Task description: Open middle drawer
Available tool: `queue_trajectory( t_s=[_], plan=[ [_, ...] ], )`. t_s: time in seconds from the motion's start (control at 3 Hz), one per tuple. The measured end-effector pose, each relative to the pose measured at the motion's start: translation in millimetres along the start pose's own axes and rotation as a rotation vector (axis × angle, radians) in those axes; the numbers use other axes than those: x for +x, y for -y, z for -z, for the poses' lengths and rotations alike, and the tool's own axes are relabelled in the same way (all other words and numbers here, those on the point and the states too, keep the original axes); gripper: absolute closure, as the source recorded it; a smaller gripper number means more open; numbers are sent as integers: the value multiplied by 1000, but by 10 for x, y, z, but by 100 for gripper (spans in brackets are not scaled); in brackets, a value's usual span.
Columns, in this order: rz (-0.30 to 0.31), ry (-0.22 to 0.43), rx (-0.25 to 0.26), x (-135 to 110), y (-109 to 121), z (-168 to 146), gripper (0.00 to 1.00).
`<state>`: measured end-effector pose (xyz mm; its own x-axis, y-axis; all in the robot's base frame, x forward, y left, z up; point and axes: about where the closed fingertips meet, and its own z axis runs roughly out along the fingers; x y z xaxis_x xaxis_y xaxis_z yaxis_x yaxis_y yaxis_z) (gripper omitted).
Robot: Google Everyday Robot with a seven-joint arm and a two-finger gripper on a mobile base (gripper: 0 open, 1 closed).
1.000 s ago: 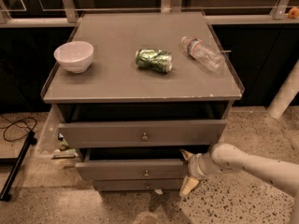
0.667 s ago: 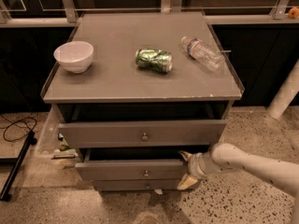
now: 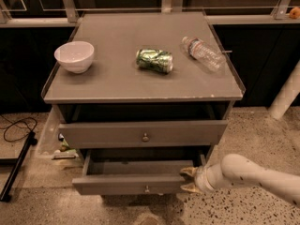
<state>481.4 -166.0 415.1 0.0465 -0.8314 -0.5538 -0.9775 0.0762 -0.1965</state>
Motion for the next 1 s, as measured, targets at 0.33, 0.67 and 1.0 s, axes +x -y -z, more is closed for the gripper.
queue_trajectory(
  t_s=[0.33,0.67,1.0],
  plan=[
    [-23,10,29,110,-484,289,89],
    [-23,10,29,73,-477,313,85],
    [-23,10,29,73,-477,313,62]
  ],
)
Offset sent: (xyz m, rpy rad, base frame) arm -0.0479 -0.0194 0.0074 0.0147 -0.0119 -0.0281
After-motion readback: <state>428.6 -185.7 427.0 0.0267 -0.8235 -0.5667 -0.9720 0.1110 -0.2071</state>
